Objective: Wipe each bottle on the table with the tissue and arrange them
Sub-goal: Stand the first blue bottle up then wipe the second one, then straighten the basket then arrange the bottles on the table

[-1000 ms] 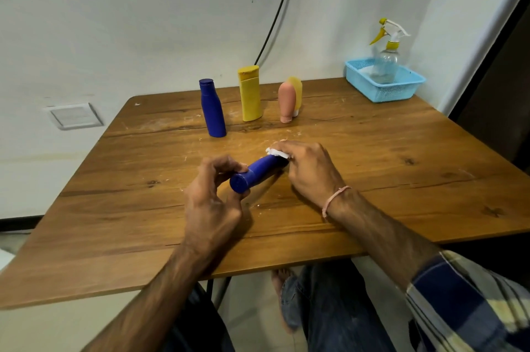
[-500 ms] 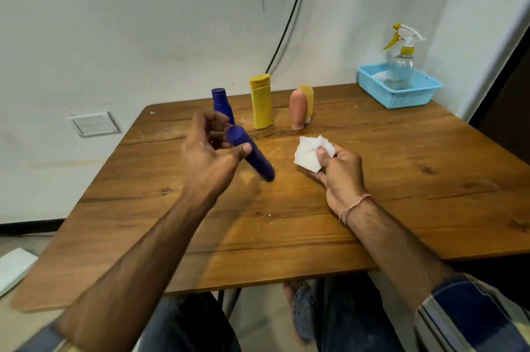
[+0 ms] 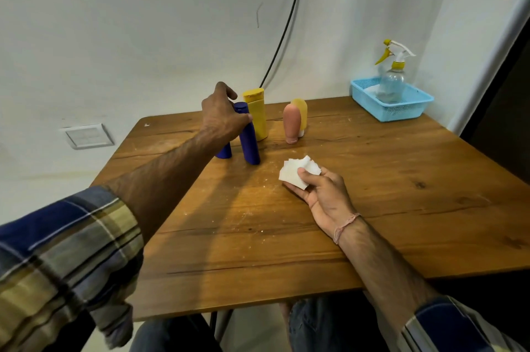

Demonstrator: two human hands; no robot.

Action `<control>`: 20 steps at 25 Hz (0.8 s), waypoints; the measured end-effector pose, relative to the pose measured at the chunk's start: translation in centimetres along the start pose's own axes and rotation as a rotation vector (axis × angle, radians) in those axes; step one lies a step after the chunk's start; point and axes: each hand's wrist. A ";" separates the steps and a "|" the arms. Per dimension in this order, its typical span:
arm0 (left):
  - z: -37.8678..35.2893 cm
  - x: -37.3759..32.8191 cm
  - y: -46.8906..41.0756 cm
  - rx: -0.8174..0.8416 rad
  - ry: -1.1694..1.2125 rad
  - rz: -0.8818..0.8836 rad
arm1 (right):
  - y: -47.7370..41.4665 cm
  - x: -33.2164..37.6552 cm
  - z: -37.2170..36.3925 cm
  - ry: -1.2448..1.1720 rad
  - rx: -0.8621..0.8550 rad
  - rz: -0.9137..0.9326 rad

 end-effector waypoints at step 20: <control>-2.6 -2.5 5.2 -0.235 -0.030 -0.221 | -0.6 8.1 3.0 0.061 -0.118 0.109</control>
Point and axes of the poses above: each hand's wrist, its own y-axis away from the middle knuckle, its own z-axis out of the back of the hand, x = y × z, and after that the axes turned 2 degrees about -x, right-handed
